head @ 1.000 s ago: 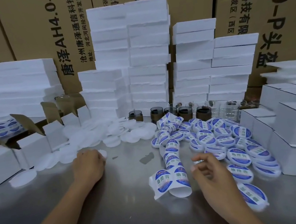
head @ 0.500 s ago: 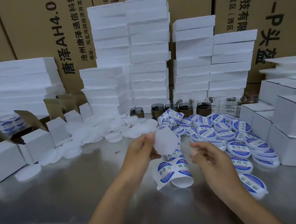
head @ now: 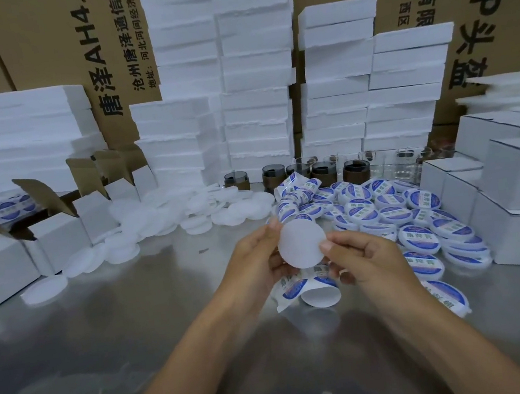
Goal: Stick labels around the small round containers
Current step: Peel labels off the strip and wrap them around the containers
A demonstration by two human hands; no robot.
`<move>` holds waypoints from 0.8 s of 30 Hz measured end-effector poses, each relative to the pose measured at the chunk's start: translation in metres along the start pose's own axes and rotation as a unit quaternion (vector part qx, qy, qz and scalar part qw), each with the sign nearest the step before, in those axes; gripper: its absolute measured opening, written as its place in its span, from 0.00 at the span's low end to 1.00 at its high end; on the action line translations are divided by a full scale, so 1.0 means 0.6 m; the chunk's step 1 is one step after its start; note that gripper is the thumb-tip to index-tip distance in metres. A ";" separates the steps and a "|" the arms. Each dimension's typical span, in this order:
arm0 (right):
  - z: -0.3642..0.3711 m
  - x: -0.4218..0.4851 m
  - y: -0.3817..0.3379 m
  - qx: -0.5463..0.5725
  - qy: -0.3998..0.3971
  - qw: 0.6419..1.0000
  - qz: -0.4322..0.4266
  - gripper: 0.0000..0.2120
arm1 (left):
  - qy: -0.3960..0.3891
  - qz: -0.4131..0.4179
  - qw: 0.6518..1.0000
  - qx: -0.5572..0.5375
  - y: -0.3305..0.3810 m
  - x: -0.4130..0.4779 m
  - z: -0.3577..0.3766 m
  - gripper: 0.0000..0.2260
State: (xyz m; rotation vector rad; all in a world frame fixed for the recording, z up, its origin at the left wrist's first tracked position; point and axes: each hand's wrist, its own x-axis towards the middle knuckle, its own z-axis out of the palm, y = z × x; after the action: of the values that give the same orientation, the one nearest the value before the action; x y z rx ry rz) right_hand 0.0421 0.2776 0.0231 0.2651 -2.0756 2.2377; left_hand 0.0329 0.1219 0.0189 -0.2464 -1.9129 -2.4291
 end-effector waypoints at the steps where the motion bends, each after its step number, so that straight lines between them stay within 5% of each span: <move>1: 0.002 -0.001 0.002 0.011 -0.007 1.000 0.007 0.04 | -0.007 0.011 1.000 -0.013 0.000 -0.002 0.004 0.20; 6: 0.019 -0.011 0.006 0.004 -0.072 0.997 0.019 0.05 | 0.014 0.072 0.997 0.004 -0.005 -0.005 0.015 0.07; 10: 0.011 -0.006 0.010 -0.052 -0.011 0.997 -0.062 0.04 | 0.040 0.076 0.995 -0.056 0.003 0.004 -0.001 0.06; 12: 0.008 -0.009 0.022 -0.180 0.013 0.973 -0.141 0.10 | 0.047 0.079 0.992 -0.085 0.007 0.008 -0.011 0.06; 17: 0.013 -0.013 0.047 -0.394 -0.075 0.890 -0.219 0.31 | 0.045 0.077 0.990 -0.108 0.007 0.010 -0.014 0.06; 24: -0.001 -0.004 0.054 -0.356 -0.053 0.915 -0.184 0.27 | 0.104 0.068 0.990 -0.062 -0.006 0.017 -0.027 0.05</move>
State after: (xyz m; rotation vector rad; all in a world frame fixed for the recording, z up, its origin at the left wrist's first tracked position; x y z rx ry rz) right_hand 0.0389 0.2757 -0.0093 0.6499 -2.4649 1.1828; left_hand 0.0208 0.1079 0.0130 -0.1184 -1.6104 -2.3804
